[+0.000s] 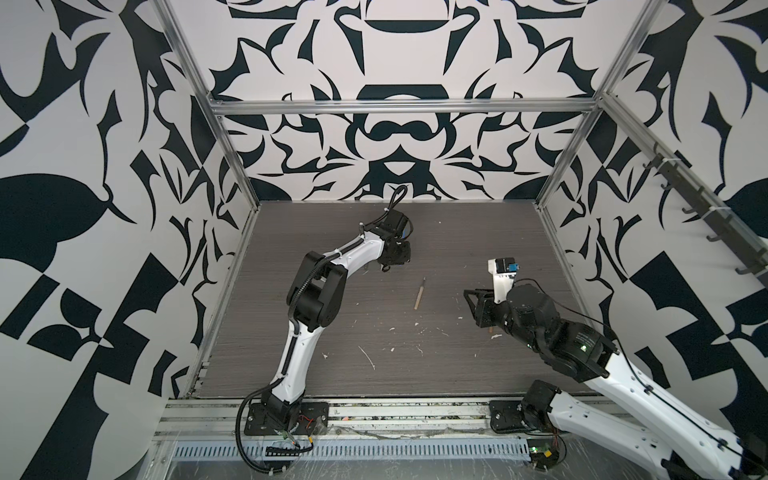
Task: Insert the pens into the pen caps
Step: 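Lay the capped blue pen down beside the light green pen with the left gripper, then open the left gripper and move it toward the tan caps while the right arm withdraws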
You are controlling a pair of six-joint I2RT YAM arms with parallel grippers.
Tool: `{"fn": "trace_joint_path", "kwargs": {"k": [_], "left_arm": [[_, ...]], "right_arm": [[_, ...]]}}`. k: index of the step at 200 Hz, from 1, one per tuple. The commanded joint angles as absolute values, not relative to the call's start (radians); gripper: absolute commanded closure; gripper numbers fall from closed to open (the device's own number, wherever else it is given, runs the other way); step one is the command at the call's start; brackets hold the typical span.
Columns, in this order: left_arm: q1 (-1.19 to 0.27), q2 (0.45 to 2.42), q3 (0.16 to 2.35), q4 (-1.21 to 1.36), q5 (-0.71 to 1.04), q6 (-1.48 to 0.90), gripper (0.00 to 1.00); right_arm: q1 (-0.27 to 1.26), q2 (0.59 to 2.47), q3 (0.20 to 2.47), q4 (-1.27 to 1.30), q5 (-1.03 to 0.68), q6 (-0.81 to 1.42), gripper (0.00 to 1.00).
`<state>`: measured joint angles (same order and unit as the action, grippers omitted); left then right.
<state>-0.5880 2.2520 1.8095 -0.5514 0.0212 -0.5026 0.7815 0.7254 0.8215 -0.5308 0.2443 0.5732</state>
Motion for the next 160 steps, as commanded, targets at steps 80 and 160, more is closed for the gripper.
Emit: {"fn": "trace_joint_path", "kwargs": {"k": [80,160], "left_arm": [[-0.564,2.362,1.895,-0.658,0.061,-0.557,0.88],[-0.558,2.362,1.924,-0.724,0.049,-0.525,0.78]], "right_arm": [[0.778,0.718,0.822,-0.547,0.265,0.573,0.65],[0.778,0.701,0.813,-0.544,0.267,0.59,0.65]]}}
